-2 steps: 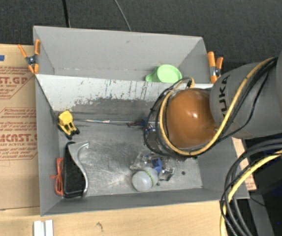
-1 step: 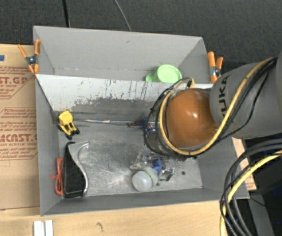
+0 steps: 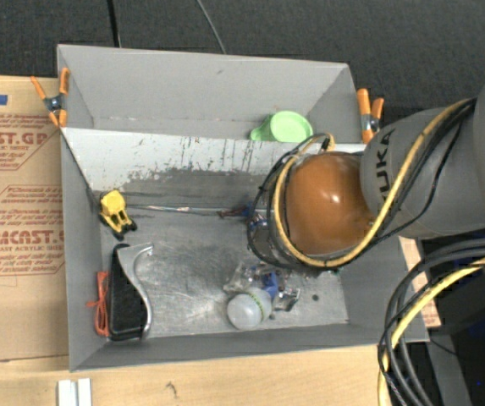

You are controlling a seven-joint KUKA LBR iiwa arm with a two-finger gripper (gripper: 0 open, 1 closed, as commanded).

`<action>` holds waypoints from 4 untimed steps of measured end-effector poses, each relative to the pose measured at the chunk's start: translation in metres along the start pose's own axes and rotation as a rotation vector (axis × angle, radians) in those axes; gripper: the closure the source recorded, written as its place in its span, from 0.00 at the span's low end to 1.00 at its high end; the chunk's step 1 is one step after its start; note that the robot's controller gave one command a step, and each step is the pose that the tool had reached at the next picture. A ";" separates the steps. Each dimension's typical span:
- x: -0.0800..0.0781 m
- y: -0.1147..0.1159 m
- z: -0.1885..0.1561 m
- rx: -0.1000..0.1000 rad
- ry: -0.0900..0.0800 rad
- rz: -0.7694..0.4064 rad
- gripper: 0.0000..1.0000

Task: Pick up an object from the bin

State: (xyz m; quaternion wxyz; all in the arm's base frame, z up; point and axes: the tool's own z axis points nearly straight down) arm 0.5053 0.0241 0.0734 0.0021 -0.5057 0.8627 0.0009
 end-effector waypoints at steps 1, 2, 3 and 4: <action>0.000 0.000 0.000 0.000 0.000 0.000 1.00; 0.000 0.000 0.000 0.000 0.000 0.000 1.00; 0.000 0.000 0.000 0.000 0.000 0.000 1.00; 0.000 0.000 0.000 0.000 0.000 0.000 1.00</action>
Offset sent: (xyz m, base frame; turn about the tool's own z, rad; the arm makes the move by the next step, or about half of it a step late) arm 0.0000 0.0000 0.0000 0.0000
